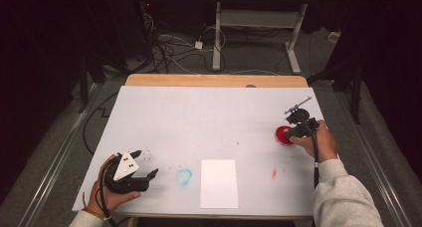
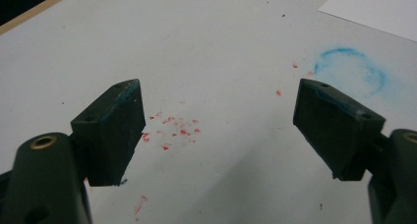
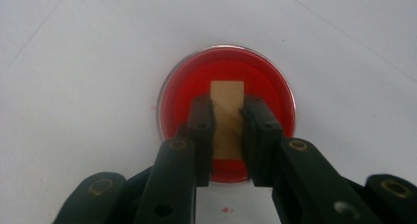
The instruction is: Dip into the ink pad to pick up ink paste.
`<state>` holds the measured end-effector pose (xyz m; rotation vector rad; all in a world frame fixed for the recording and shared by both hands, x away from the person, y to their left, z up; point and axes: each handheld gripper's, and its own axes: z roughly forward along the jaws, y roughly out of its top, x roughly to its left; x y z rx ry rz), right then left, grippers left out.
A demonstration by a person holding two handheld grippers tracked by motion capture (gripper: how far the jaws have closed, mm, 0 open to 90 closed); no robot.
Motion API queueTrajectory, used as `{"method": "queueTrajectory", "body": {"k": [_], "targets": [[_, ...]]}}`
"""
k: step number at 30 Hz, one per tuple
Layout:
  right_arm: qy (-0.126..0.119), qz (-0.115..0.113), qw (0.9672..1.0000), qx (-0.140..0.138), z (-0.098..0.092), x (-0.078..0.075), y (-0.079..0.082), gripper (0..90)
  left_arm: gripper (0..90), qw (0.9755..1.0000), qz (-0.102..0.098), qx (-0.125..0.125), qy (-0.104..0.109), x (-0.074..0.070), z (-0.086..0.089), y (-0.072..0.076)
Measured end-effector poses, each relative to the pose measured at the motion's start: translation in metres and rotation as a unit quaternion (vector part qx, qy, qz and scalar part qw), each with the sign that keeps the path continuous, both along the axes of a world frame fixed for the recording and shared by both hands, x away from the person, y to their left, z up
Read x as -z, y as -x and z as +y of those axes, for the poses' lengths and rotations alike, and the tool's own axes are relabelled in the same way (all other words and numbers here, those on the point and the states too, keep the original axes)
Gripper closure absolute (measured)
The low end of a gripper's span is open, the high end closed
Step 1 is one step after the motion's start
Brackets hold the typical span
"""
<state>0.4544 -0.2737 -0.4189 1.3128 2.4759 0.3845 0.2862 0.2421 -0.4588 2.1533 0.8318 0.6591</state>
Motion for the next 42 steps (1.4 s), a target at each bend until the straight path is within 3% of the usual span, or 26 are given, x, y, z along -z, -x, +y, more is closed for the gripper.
{"method": "queueTrajectory", "body": {"k": [3, 8, 13, 21, 28, 34, 42], "targets": [[-0.023, -0.013, 0.9997, -0.004, -0.001, -0.013, 0.003, 76.3, 19.4, 1.0000, 0.002, -0.001, 0.000, 0.001, 0.000, -0.001], [-0.032, -0.056, 0.9979, -0.012, -0.002, -0.050, 0.012, 76.3, 19.4, 1.0000, 0.003, 0.001, -0.002, 0.001, 0.000, -0.001], [-0.035, -0.065, 0.9971, -0.019, -0.001, -0.065, 0.017, 76.2, 19.4, 1.0000, 0.003, 0.001, -0.002, 0.001, -0.001, -0.001], [-0.030, -0.053, 0.9982, 0.000, -0.005, -0.052, 0.012, 76.2, 19.4, 1.0000, 0.004, -0.001, -0.003, 0.001, -0.001, -0.001], [-0.020, -0.014, 0.9997, 0.002, -0.004, -0.019, 0.004, 76.2, 19.4, 1.0000, 0.007, -0.002, -0.006, 0.002, -0.001, -0.002], [-0.015, 0.011, 0.9998, 0.004, -0.005, 0.000, -0.003, 76.3, 19.4, 1.0000, 0.007, -0.001, -0.005, 0.002, 0.000, -0.002], [-0.025, 0.014, 0.9996, 0.006, -0.008, 0.002, -0.003, 76.5, 19.4, 1.0000, 0.007, -0.002, -0.004, 0.002, 0.000, -0.002]]}}
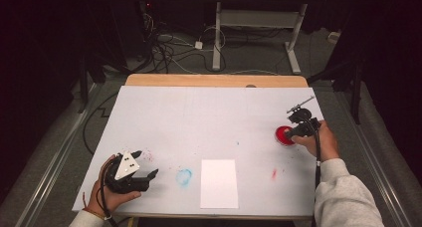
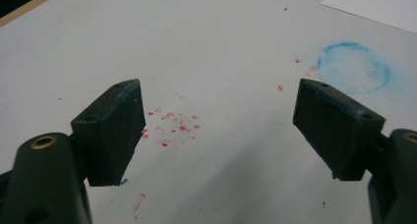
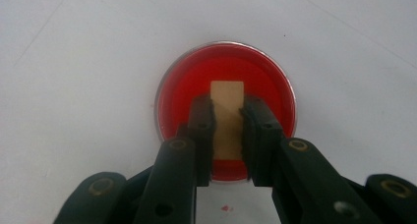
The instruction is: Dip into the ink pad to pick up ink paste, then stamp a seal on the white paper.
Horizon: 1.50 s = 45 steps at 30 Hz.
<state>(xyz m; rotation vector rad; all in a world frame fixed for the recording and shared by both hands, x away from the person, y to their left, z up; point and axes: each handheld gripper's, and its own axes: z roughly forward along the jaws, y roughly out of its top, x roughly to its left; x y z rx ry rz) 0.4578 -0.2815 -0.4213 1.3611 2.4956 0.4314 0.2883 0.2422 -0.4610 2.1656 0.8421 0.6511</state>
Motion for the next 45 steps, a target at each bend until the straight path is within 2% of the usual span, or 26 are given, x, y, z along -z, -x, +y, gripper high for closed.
{"method": "queueTrajectory", "body": {"k": [3, 10, 15, 23, 27, 35, 36, 40, 45], "targets": [[-0.002, -0.003, 1.0000, 0.002, 0.000, 0.001, 0.001, 76.5, 19.6, 1.0000, 0.003, -0.002, 0.000, 0.001, 0.001, -0.001], [0.021, -0.008, 0.9997, -0.001, 0.005, 0.001, 0.002, 76.5, 19.7, 1.0000, 0.000, -0.002, 0.003, 0.000, 0.002, -0.002], [0.023, -0.010, 0.9997, 0.001, 0.006, 0.001, 0.003, 76.5, 19.6, 1.0000, 0.001, -0.002, 0.004, 0.000, 0.003, -0.003], [0.010, -0.009, 0.9999, 0.002, 0.003, 0.001, 0.003, 76.4, 19.6, 1.0000, 0.000, -0.001, 0.003, 0.000, 0.003, 0.000], [0.016, -0.019, 0.9997, 0.000, 0.004, 0.000, 0.005, 76.4, 19.6, 1.0000, 0.003, -0.002, 0.001, 0.001, 0.003, 0.000], [-0.023, -0.061, 0.9979, -0.005, -0.001, -0.019, 0.016, 76.3, 19.6, 1.0000, 0.008, 0.001, 0.000, 0.003, 0.005, 0.000], [-0.033, -0.070, 0.9970, -0.006, -0.001, -0.024, 0.019, 76.3, 19.6, 1.0000, 0.008, 0.001, -0.001, 0.003, 0.004, 0.001], [-0.045, -0.087, 0.9951, -0.016, -0.001, -0.035, 0.027, 76.3, 19.6, 0.9999, 0.007, 0.005, -0.007, 0.003, 0.001, 0.001], [-0.060, -0.105, 0.9921, -0.035, 0.006, -0.043, 0.035, 76.3, 19.6, 0.9999, 0.006, 0.004, -0.011, 0.003, 0.001, 0.003]]}}
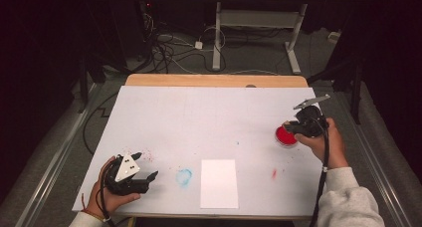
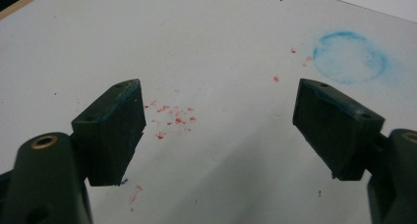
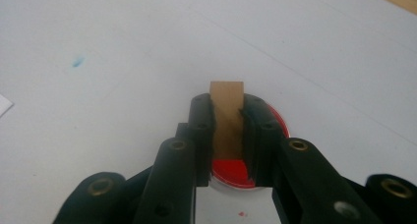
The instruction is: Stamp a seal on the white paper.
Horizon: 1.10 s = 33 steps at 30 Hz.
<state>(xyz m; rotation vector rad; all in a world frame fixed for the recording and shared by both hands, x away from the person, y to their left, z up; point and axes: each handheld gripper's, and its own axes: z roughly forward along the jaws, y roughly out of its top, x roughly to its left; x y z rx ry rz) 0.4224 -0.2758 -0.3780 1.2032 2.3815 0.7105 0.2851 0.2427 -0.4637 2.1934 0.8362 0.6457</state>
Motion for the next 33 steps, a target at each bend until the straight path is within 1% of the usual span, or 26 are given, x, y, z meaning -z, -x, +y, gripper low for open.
{"method": "queueTrajectory", "body": {"k": [2, 3, 5, 6, 7, 9, 11, 12, 14, 16, 17, 19, 21, 22, 23, 24, 25, 26, 28, 31, 33], "targets": [[-0.005, -0.004, 0.9999, -0.012, 0.004, -0.002, 0.004, 76.3, 19.6, 1.0000, 0.000, -0.002, -0.001, 0.000, 0.000, 0.000], [-0.011, -0.011, 0.9998, -0.014, 0.007, -0.004, 0.007, 76.3, 19.7, 1.0000, 0.000, -0.002, -0.001, 0.000, 0.000, 0.000], [-0.014, -0.017, 0.9995, -0.023, 0.012, -0.005, 0.010, 76.3, 19.7, 1.0000, -0.001, -0.001, -0.002, 0.000, 0.000, 0.000], [-0.013, -0.023, 0.9993, -0.027, 0.015, -0.006, 0.013, 76.3, 19.6, 1.0000, -0.006, 0.002, -0.004, 0.000, 0.000, -0.001], [-0.015, -0.026, 0.9990, -0.032, 0.018, -0.006, 0.015, 76.3, 19.6, 1.0000, 0.000, -0.001, -0.003, 0.001, 0.000, -0.001], [-0.018, -0.029, 0.9984, -0.044, 0.023, -0.007, 0.018, 76.3, 19.6, 1.0000, 0.002, 0.000, -0.002, 0.001, 0.000, -0.001], [-0.019, -0.036, 0.9977, -0.054, 0.027, -0.008, 0.022, 76.3, 19.7, 1.0000, 0.002, 0.000, -0.006, 0.001, 0.000, -0.001], [-0.024, -0.035, 0.9973, -0.061, 0.030, -0.009, 0.024, 76.3, 19.7, 1.0000, 0.002, 0.000, -0.006, 0.001, 0.000, -0.001], [-0.022, -0.040, 0.9964, -0.071, 0.035, -0.012, 0.027, 76.3, 19.7, 1.0000, 0.001, 0.001, -0.008, 0.001, 0.000, -0.001], [-0.027, -0.043, 0.9949, -0.087, 0.041, -0.014, 0.031, 76.3, 19.7, 1.0000, 0.000, 0.001, -0.009, 0.001, 0.000, -0.001], [-0.025, -0.044, 0.9944, -0.093, 0.044, -0.015, 0.033, 76.2, 19.7, 0.9999, -0.006, 0.004, -0.009, 0.000, 0.000, -0.001], [-0.019, -0.051, 0.9927, -0.107, 0.053, -0.017, 0.038, 76.3, 19.7, 0.9999, -0.007, 0.005, -0.011, 0.000, 0.000, -0.001], [-0.021, -0.052, 0.9911, -0.120, 0.059, -0.019, 0.043, 76.3, 19.6, 0.9999, -0.007, 0.005, -0.010, 0.000, 0.000, -0.001], [-0.020, -0.053, 0.9899, -0.130, 0.064, -0.019, 0.046, 76.3, 19.6, 0.9999, -0.007, 0.005, -0.011, 0.000, 0.000, -0.001], [-0.020, -0.053, 0.9889, -0.137, 0.067, -0.020, 0.047, 76.3, 19.6, 0.9999, -0.007, 0.005, -0.011, 0.000, 0.000, -0.001], [-0.022, -0.050, 0.9870, -0.151, 0.072, -0.020, 0.050, 76.3, 19.7, 0.9999, -0.007, 0.006, -0.011, 0.000, 0.000, -0.001], [-0.021, -0.049, 0.9860, -0.158, 0.076, -0.020, 0.052, 76.3, 19.7, 0.9999, -0.007, 0.005, -0.011, 0.000, 0.000, -0.001], [-0.020, -0.050, 0.9854, -0.161, 0.080, -0.020, 0.054, 76.3, 19.6, 0.9999, -0.007, 0.006, -0.012, 0.000, 0.000, -0.001], [-0.021, -0.048, 0.9836, -0.172, 0.085, -0.020, 0.057, 76.3, 19.6, 0.9999, -0.007, 0.008, -0.012, 0.000, -0.001, 0.000], [-0.018, -0.046, 0.9804, -0.191, 0.094, -0.019, 0.062, 76.3, 19.7, 0.9999, -0.006, 0.007, -0.013, 0.000, -0.001, -0.001], [-0.015, -0.045, 0.9788, -0.199, 0.100, -0.018, 0.064, 76.3, 19.7, 0.9999, -0.007, 0.007, -0.014, 0.000, -0.001, -0.001]]}}
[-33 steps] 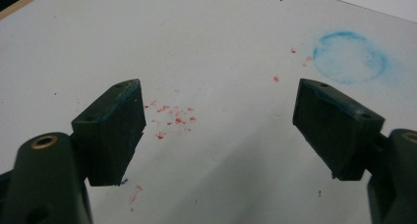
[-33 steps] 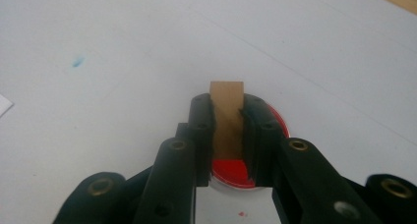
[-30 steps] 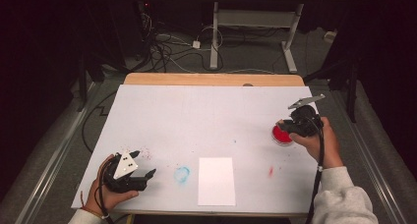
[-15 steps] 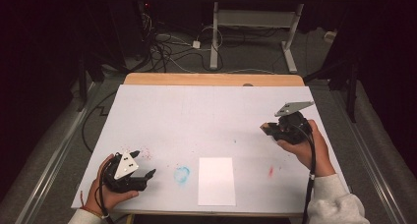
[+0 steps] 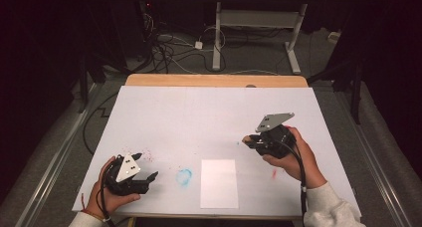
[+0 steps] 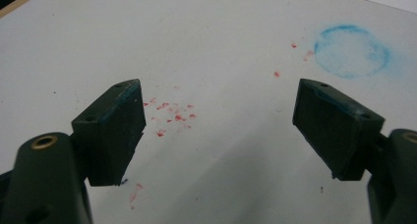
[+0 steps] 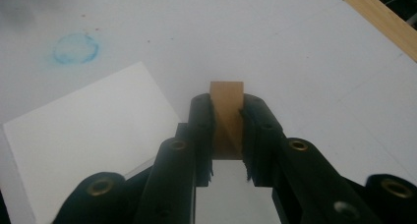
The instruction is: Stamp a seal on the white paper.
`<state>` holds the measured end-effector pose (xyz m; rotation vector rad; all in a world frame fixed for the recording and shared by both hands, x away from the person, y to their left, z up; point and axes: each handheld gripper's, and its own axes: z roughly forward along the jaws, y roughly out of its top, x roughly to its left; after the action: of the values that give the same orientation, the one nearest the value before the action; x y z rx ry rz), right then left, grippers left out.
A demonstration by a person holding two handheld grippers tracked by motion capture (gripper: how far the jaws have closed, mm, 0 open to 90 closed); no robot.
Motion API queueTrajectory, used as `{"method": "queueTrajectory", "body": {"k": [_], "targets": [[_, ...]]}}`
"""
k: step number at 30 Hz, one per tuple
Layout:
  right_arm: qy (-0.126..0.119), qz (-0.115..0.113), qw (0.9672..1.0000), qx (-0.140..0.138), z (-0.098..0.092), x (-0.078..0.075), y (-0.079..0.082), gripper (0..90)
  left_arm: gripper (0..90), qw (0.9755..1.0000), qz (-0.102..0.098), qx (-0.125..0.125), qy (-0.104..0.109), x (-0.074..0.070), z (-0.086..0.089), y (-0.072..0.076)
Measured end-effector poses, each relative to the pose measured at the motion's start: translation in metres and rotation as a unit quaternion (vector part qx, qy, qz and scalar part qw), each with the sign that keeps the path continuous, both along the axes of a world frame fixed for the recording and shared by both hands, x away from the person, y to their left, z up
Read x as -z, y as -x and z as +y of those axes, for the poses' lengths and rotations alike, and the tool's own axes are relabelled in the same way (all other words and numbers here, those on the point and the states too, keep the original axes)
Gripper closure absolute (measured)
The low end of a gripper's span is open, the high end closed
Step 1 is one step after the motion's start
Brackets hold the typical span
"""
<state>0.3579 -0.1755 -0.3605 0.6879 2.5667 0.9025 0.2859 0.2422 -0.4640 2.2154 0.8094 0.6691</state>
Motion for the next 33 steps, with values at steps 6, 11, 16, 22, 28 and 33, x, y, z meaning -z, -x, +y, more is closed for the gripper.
{"method": "queueTrajectory", "body": {"k": [6, 11, 16, 22, 28, 33], "targets": [[0.015, 0.009, 0.9992, -0.037, 0.021, 0.007, 0.009, 76.3, 19.6, 1.0000, 0.000, 0.001, 0.000, 0.000, 0.000, 0.000], [0.035, 0.024, 0.9969, -0.067, 0.039, 0.018, 0.015, 76.2, 19.6, 1.0000, 0.000, 0.001, 0.000, 0.000, -0.001, 0.000], [0.052, 0.039, 0.9935, -0.093, 0.055, 0.029, 0.021, 76.2, 19.6, 1.0000, 0.009, 0.000, 0.000, 0.001, -0.001, 0.001], [0.073, 0.056, 0.9888, -0.117, 0.068, 0.041, 0.026, 76.2, 19.6, 1.0000, 0.009, 0.000, 0.000, 0.001, -0.001, 0.001], [0.101, 0.075, 0.9830, -0.134, 0.080, 0.056, 0.028, 76.2, 19.6, 1.0000, 0.010, 0.001, -0.001, 0.001, -0.001, 0.001], [0.118, 0.087, 0.9788, -0.143, 0.087, 0.066, 0.028, 76.2, 19.7, 1.0000, 0.004, 0.004, -0.006, 0.001, -0.001, 0.000]]}}
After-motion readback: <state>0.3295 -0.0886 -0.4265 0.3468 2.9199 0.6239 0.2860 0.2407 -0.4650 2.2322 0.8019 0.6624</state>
